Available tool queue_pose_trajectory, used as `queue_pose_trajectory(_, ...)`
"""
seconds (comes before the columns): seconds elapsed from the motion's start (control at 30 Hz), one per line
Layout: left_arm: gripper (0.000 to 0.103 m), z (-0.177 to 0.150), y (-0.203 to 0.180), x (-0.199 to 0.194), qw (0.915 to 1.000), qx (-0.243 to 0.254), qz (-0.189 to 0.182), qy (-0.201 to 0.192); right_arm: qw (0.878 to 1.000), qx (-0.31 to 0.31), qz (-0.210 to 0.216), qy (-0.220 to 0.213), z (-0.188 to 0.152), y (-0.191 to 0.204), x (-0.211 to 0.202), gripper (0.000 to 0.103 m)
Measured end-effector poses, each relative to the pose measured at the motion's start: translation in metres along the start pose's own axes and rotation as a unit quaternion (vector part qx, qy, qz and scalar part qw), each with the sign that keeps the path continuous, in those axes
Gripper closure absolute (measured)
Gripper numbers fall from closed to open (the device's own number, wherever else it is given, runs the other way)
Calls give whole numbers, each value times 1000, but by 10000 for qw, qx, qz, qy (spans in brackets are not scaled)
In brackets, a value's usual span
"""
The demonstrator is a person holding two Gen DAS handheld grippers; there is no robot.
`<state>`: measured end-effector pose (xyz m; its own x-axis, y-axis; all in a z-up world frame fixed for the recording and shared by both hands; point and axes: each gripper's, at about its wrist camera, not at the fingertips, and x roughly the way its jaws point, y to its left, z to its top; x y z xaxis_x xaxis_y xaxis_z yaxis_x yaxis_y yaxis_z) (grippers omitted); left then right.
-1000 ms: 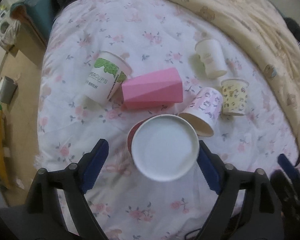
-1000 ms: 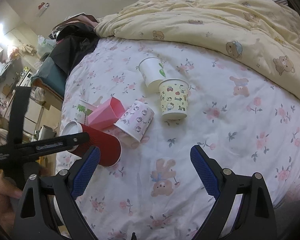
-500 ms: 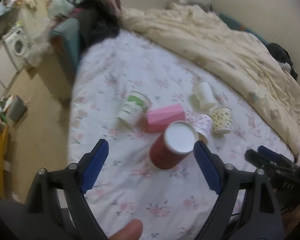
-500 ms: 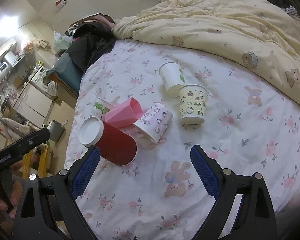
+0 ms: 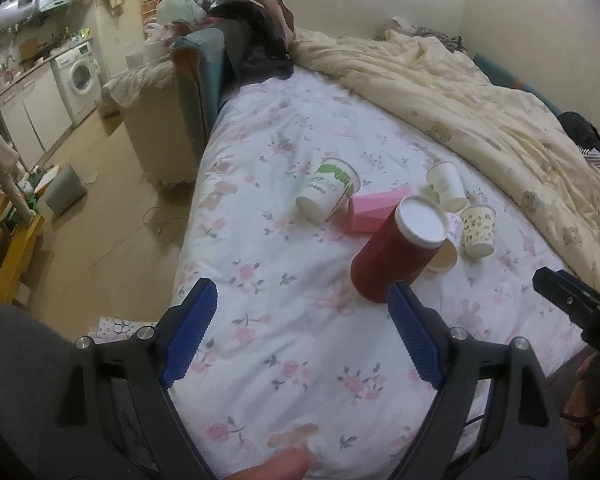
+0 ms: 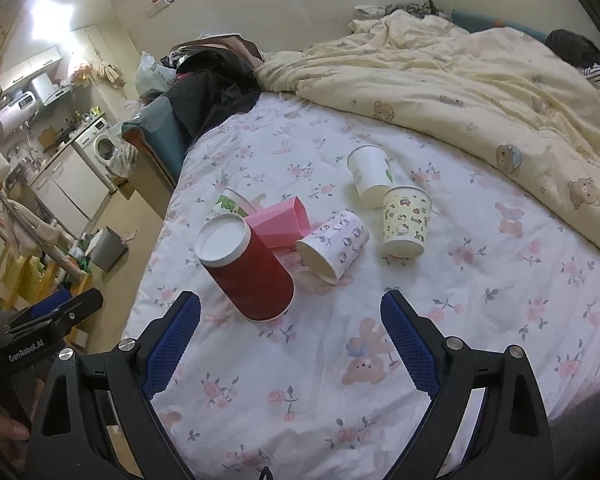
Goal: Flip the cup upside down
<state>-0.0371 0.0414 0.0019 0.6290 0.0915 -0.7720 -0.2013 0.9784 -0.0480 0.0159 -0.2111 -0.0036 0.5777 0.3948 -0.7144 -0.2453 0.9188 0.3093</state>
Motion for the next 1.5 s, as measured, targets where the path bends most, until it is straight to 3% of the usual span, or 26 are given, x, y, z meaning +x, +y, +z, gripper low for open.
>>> queue_pose_trajectory(0.03, 17, -3, 1, -1, 10000, -16, -4, -18, 10000, -18, -55, -9, -4, 2, 0, 9)
queue_pose_trajectory(0.1, 4, -7, 2, -1, 10000, -56, -42, -27, 9998, -57, -165, -53, -10, 5, -1, 9)
queue_pose_trajectory(0.17, 2, -10, 0, 0, 10000, -18, -67, -25, 9996, -84, -258, -82, -16, 7, 0, 9)
queue_pose_trajectory(0.43, 1, -16, -12, 3, 9998, 165, -113, -74, 9974, -350, -556, -297, -19, 16, 2, 9)
queue_pose_trajectory(1.5, 1, -14, -11, 7, 9999, 56, -129, -21, 9976, -423, -520, -152, -23, 24, 10, 9)
